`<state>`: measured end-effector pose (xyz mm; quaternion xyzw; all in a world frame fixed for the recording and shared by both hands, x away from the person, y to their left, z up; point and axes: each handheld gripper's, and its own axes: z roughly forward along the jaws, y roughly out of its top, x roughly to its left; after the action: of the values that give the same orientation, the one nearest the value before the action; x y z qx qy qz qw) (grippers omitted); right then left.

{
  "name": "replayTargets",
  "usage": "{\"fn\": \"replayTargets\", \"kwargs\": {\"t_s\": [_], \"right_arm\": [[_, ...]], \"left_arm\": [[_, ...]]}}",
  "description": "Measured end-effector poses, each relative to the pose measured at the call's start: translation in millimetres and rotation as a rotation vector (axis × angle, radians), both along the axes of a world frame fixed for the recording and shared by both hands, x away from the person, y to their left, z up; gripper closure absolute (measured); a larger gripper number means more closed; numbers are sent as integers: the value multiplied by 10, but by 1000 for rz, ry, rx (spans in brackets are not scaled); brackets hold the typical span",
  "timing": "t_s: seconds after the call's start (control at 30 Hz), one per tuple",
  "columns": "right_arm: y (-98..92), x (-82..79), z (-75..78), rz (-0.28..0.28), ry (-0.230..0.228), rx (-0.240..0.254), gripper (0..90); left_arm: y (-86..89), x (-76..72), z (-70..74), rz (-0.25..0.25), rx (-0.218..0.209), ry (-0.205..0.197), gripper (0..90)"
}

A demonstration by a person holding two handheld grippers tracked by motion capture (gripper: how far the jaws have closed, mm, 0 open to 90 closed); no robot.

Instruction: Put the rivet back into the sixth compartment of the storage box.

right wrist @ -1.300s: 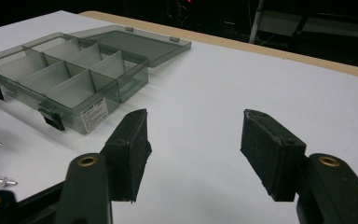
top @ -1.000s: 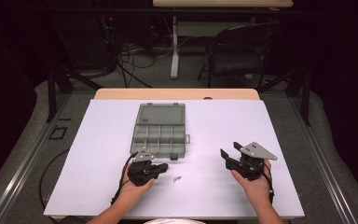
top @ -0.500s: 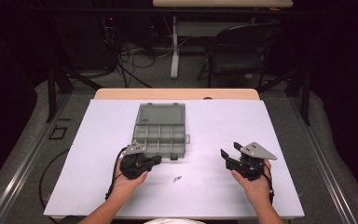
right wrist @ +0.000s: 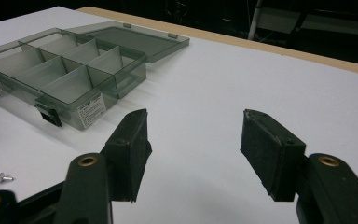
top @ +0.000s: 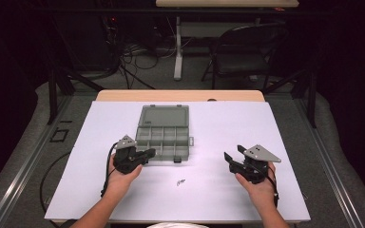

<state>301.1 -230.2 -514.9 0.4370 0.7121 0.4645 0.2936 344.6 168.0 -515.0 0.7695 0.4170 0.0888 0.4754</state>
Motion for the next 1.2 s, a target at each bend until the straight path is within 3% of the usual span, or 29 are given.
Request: {"fn": "replayTargets", "kwargs": {"t_s": [0.37,0.43,0.53,0.87,1.07,1.2], "right_arm": [[-7,11,-4,0,6,3,407],[-7,14,-5,-1,7,2,408],[-4,20,-10,-2,6,6,407],[5,19,-14,0,8,6,408],[4,19,-14,0,8,6,408],[-6,21,-13,-2,4,5,407]], "left_arm": [[-7,286,-127,72,26,48,888],[-33,311,-117,85,39,32,888],[-85,319,-107,85,62,8,888],[-149,332,-183,75,112,30,887],[-138,323,-177,71,115,30,879],[-131,293,-153,78,108,17,799]]}}
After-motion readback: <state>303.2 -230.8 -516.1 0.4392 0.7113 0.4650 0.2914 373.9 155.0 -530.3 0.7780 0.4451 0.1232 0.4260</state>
